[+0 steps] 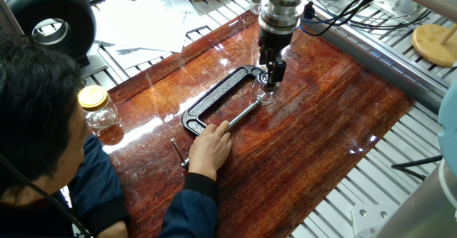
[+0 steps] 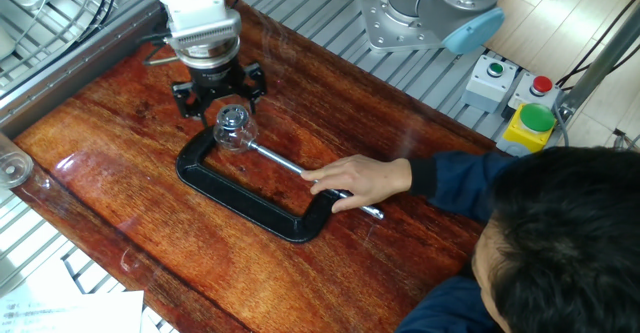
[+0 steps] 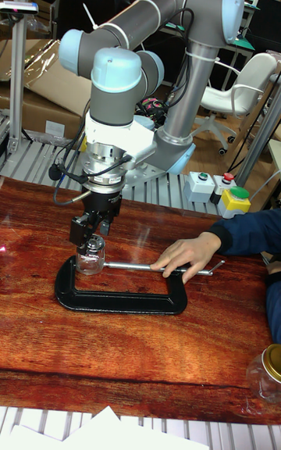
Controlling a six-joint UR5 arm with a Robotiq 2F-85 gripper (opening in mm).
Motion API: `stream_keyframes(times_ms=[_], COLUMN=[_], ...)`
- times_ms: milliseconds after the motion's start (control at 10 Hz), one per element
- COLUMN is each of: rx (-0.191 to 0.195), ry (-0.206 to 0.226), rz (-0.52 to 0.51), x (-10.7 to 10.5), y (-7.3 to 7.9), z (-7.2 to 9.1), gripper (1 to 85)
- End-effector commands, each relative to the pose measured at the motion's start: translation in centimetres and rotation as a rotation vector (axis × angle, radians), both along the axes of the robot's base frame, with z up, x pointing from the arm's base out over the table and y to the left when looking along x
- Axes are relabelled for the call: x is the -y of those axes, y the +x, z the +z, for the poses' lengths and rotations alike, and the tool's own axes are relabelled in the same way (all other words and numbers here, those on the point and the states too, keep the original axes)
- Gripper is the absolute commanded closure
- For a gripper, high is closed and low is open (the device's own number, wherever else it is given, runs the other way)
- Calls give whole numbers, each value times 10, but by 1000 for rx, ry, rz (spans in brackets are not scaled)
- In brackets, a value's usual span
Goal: Screw the lid onto the jar
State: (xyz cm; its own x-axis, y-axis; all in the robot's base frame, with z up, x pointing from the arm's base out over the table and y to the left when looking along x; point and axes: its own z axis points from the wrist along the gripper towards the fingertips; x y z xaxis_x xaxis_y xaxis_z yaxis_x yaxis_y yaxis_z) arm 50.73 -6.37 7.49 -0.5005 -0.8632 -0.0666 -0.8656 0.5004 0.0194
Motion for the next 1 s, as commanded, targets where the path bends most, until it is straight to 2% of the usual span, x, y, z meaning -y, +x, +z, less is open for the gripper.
stream_keyframes(times_ms=[0, 300, 600, 900], rx=[23, 35, 51, 64], ry=[9, 8, 33, -3], rz=[82, 190, 267, 360], x=[0, -2, -8, 1], y=[3, -1, -4, -3], z=[2, 4, -3, -5], gripper=[107, 107, 107, 107])
